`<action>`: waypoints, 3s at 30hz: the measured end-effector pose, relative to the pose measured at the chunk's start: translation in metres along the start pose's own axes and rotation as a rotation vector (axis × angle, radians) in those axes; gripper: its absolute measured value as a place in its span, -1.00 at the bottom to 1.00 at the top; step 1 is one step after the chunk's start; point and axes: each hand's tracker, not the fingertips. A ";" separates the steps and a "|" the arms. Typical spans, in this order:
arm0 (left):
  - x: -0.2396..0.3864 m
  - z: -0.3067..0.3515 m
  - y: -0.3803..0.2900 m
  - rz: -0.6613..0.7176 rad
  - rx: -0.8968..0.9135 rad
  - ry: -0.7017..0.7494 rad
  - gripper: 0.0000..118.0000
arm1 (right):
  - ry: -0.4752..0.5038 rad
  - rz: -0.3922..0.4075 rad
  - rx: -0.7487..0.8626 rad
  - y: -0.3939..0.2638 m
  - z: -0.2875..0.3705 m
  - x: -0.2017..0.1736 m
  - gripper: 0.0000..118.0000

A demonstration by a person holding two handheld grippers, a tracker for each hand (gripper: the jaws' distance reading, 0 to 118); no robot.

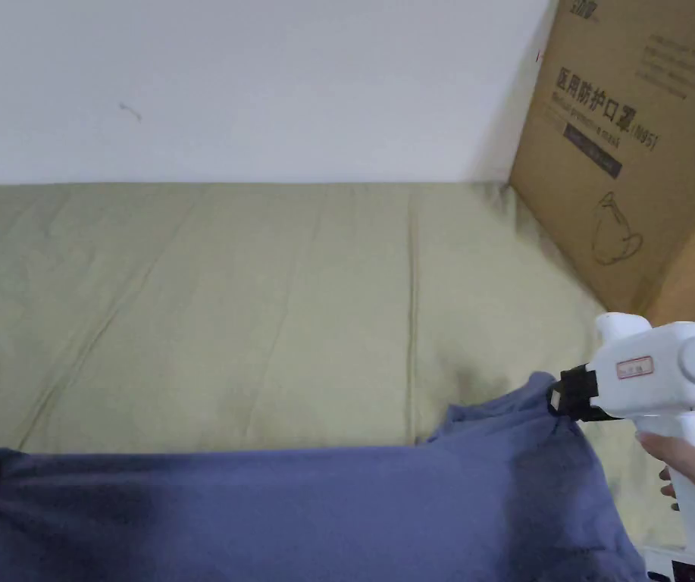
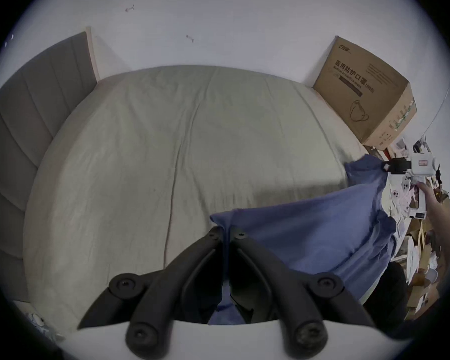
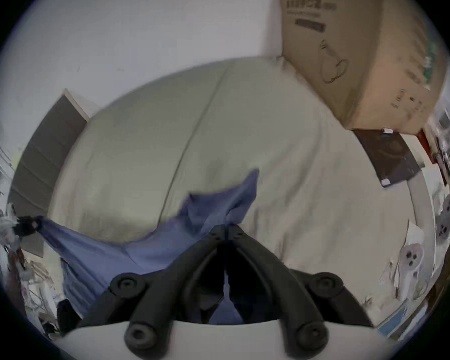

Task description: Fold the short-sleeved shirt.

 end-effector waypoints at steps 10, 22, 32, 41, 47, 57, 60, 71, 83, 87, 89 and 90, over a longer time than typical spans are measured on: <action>0.004 0.083 -0.070 0.036 0.070 -0.050 -0.96 | 0.063 -0.061 0.046 -0.099 0.140 0.020 -1.00; -0.005 0.057 -0.195 0.161 -0.172 -0.098 -0.88 | -0.046 -0.149 -0.181 -0.236 0.107 0.041 -0.96; 0.015 0.082 -0.192 0.131 -0.070 -0.028 1.00 | -0.154 -0.056 -0.079 -0.232 0.121 0.017 0.93; 0.078 0.132 -0.145 0.067 0.170 0.027 0.13 | 0.015 -0.083 0.213 -0.192 0.165 -0.067 0.63; 0.101 0.123 -0.139 0.002 0.178 -0.002 -1.00 | -0.019 0.007 0.189 -0.184 0.156 -0.102 -1.00; -0.020 0.088 -0.140 0.346 0.059 -0.291 -0.99 | 0.022 0.038 0.096 -0.194 0.146 -0.104 -1.00; -0.066 0.072 -0.154 0.435 0.067 -0.391 -0.44 | -0.007 0.072 0.070 -0.197 0.143 -0.110 -1.00; -0.111 -0.031 -0.226 0.647 -0.130 -0.595 1.00 | -0.032 0.018 0.002 -0.195 0.139 -0.114 -1.00; -0.102 -0.093 -0.248 0.850 -0.165 -0.827 -0.94 | -0.055 0.063 -0.031 -0.186 0.139 -0.135 -1.00; -0.093 -0.066 -0.212 0.563 -0.151 -0.606 -0.95 | -0.051 0.137 -0.043 -0.188 0.133 -0.149 -1.00; -0.089 -0.043 -0.199 0.481 -0.126 -0.485 -0.95 | -0.055 0.175 -0.041 -0.189 0.133 -0.154 -1.00; -0.070 -0.020 -0.195 0.454 -0.098 -0.437 -0.95 | -0.061 0.183 -0.040 -0.190 0.133 -0.157 -1.00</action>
